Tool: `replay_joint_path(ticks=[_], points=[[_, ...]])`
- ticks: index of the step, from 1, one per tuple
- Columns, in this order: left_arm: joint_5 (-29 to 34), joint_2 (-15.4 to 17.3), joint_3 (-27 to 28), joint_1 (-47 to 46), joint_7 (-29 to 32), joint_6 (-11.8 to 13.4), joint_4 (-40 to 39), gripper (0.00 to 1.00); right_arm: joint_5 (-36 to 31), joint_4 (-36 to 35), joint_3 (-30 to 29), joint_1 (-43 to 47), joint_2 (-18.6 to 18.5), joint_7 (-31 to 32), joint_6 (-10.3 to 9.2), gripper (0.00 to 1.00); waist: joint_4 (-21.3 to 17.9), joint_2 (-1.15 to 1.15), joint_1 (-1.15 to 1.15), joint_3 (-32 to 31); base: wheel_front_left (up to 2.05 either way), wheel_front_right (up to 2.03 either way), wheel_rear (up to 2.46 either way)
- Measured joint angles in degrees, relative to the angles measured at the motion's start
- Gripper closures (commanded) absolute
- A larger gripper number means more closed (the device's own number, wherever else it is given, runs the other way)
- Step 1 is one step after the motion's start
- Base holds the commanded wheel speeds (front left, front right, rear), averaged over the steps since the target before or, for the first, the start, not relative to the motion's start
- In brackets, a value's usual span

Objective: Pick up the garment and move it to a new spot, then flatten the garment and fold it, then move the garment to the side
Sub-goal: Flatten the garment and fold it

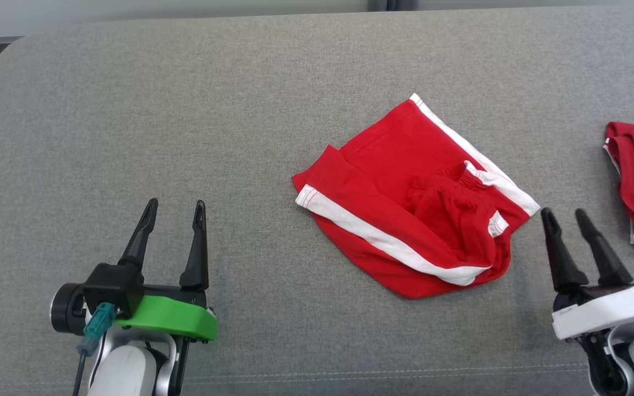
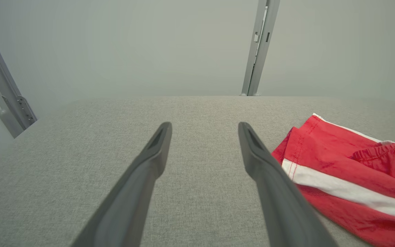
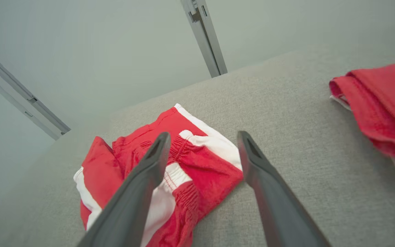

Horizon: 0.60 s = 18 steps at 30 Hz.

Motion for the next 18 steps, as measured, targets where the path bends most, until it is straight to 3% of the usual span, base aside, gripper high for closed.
replay_joint_path(ticks=[6,10,18], points=[[-0.04,0.27,0.62,1.36,0.25,1.44,-1.14,0.00,-12.96,-6.59,-8.78,0.25,3.01,-0.19,0.00,0.00,-0.71,0.00,0.00,-1.73,0.00,0.00,0.00],[-0.03,0.49,0.77,2.13,0.42,2.33,-1.83,0.00,-20.02,-8.84,-8.35,0.18,3.68,0.93,0.00,0.00,-1.09,0.00,0.00,-3.23,0.00,0.00,0.00],[0.05,0.81,0.91,5.53,0.01,3.68,-2.15,0.00,-24.87,-9.04,-4.33,2.89,4.93,3.48,0.00,0.00,-1.45,0.00,0.00,-6.57,0.00,0.00,0.00]])
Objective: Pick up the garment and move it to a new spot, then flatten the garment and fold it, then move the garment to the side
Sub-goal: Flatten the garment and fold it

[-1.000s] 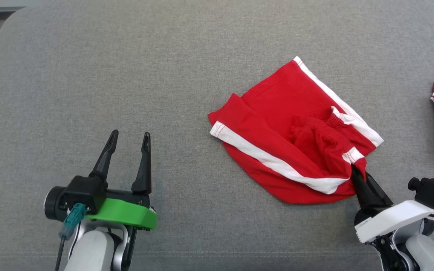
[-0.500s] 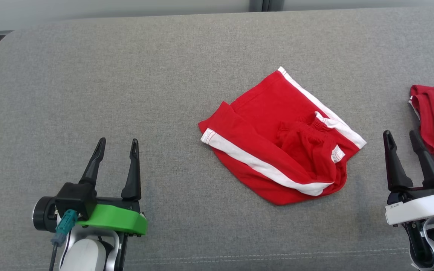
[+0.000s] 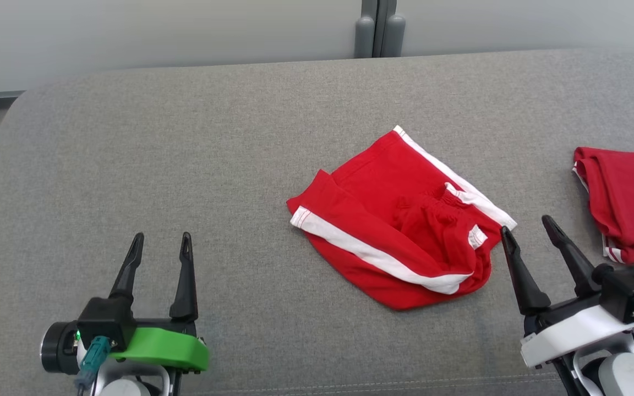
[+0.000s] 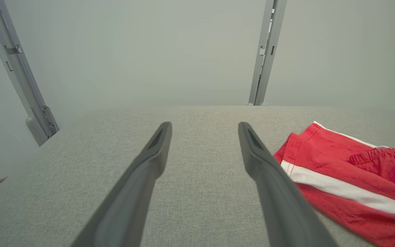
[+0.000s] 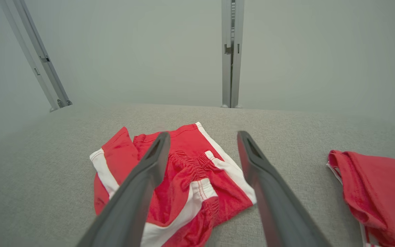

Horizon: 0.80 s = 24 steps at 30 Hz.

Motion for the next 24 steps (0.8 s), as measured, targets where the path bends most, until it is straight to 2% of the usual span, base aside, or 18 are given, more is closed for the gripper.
replay_joint_path(ticks=[11,24], points=[[0.30,1.11,0.65,4.14,-0.63,1.33,0.27,0.00,-1.31,0.27,-1.22,5.98,2.21,0.55,0.00,0.00,0.28,0.00,0.00,-3.87,0.00,0.00,0.00],[0.33,2.00,-0.34,4.07,0.40,1.54,-0.73,0.00,-1.66,-0.90,-1.94,6.27,3.04,1.15,0.00,0.00,0.64,0.00,0.00,-3.65,0.00,0.00,0.00]])
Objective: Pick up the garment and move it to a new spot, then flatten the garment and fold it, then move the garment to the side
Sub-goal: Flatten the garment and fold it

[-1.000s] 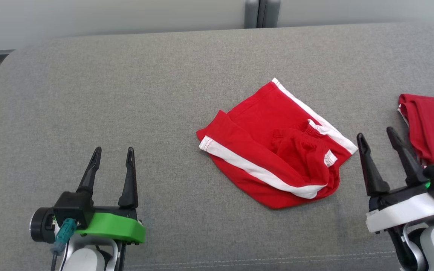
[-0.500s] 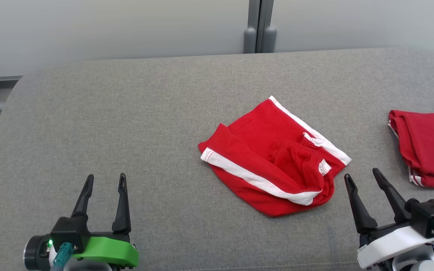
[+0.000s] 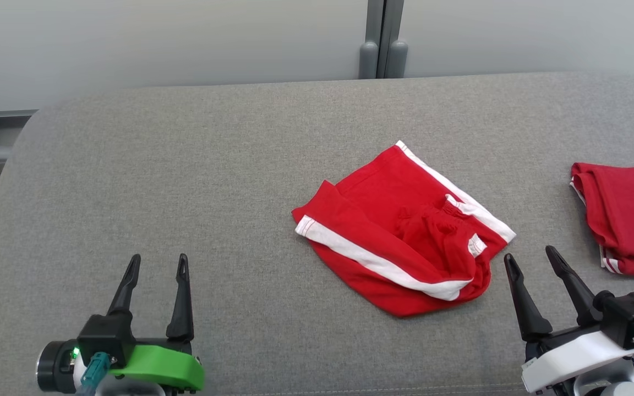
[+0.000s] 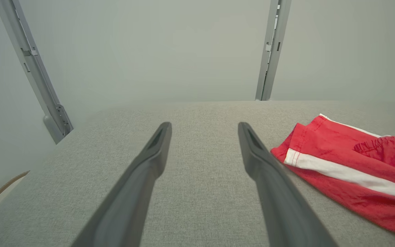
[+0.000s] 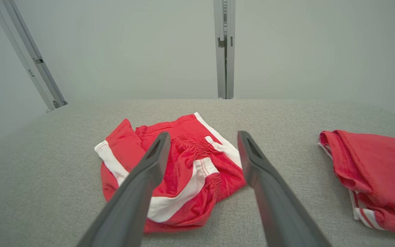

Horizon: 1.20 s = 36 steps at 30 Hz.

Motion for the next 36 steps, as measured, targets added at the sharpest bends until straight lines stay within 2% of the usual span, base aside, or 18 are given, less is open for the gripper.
replay_joint_path(ticks=[4,7,12,17,26,36], points=[[0.00,0.10,-2.16,-1.41,1.85,-1.74,-0.18,0.00,0.27,-0.14,-0.51,-0.01,-0.03,0.52,0.00,0.00,-0.06,0.00,0.00,0.57,0.00,0.00,0.00],[0.01,-0.12,-4.77,-4.27,3.58,-4.47,-0.03,0.00,2.89,0.11,-0.79,-0.14,-0.55,1.30,0.00,0.00,-0.18,0.00,0.00,1.44,0.00,0.00,0.00],[-1.33,-1.35,-9.71,-9.40,8.82,-9.37,3.10,0.00,6.54,1.07,0.30,-1.33,-4.21,2.38,0.00,0.00,-0.55,0.00,0.00,3.72,0.00,0.00,0.00],[-5.14,-2.42,-13.36,-14.58,15.32,-11.82,7.75,0.00,9.10,2.09,3.64,-4.63,-9.31,3.41,0.00,0.00,-1.34,0.00,0.00,6.64,0.00,0.00,0.00],[-12.18,-1.93,-17.57,-25.07,22.37,-12.62,13.70,0.00,13.69,3.16,12.52,-12.12,-17.91,4.89,0.00,0.00,-2.37,0.00,0.01,12.95,0.00,0.00,0.00],[-18.56,-0.01,-21.17,-30.78,23.94,-12.66,17.23,0.00,17.07,4.55,20.26,-18.78,-23.01,5.04,0.01,0.00,-2.30,0.00,0.01,17.70,0.00,0.00,0.00]])
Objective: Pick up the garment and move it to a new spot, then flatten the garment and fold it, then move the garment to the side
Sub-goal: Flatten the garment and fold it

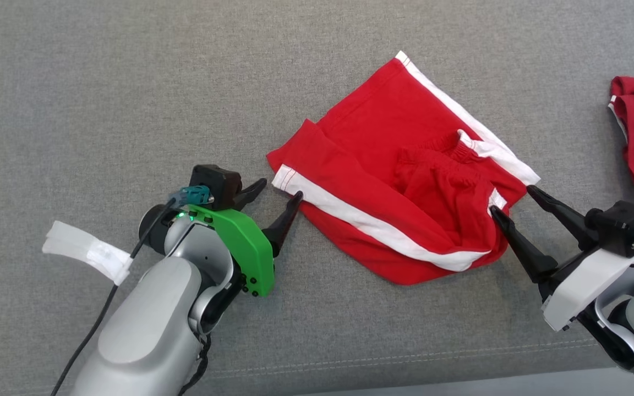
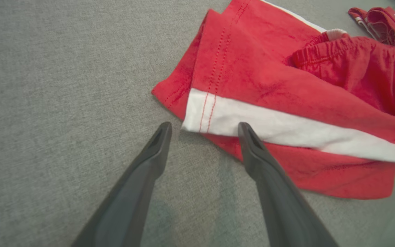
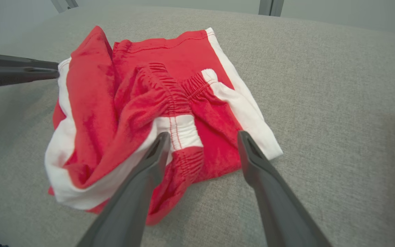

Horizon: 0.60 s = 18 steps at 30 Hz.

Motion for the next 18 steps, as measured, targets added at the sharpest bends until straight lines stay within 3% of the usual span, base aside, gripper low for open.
replay_joint_path(ticks=[9,10,11,12,13,14,18], points=[[-3.64,1.23,-3.37,-3.80,0.15,0.00,2.42,0.00,2.49,0.80,5.16,-4.98,-2.55,-0.53,0.02,0.00,0.53,0.00,0.00,2.40,0.00,0.00,0.00],[-3.88,1.35,-3.71,-4.13,0.14,0.00,2.54,0.07,3.04,0.86,5.58,-5.31,-2.87,-0.53,0.01,0.33,0.59,0.00,0.00,2.58,0.00,0.00,0.00],[-4.39,1.41,-4.15,-4.48,0.13,0.00,2.64,0.26,3.86,0.85,6.13,-5.58,-3.24,-0.53,0.01,0.55,0.66,0.00,0.00,2.74,0.00,0.00,0.00],[-4.74,1.45,-4.82,-4.83,0.25,0.00,2.70,0.51,4.37,0.87,6.69,-5.87,-3.56,-0.53,0.01,0.84,0.74,0.00,0.00,2.89,0.00,0.00,0.00],[-5.23,1.44,-5.19,-4.99,0.11,-0.01,2.67,0.71,4.81,0.83,7.21,-6.18,-3.80,-0.58,0.01,1.00,0.82,0.00,-0.01,3.01,0.00,0.00,0.00],[-5.48,1.49,-5.59,-5.13,-0.46,-0.01,2.61,1.00,5.59,0.78,7.69,-6.34,-3.93,-0.71,0.01,1.00,0.89,0.00,0.00,3.12,0.00,0.00,0.00],[-5.87,2.00,-7.47,-6.34,-2.56,-0.01,2.32,1.00,6.81,0.92,8.03,-6.64,-4.86,-2.47,0.01,1.00,1.08,0.00,0.00,3.42,0.00,0.00,0.00]])
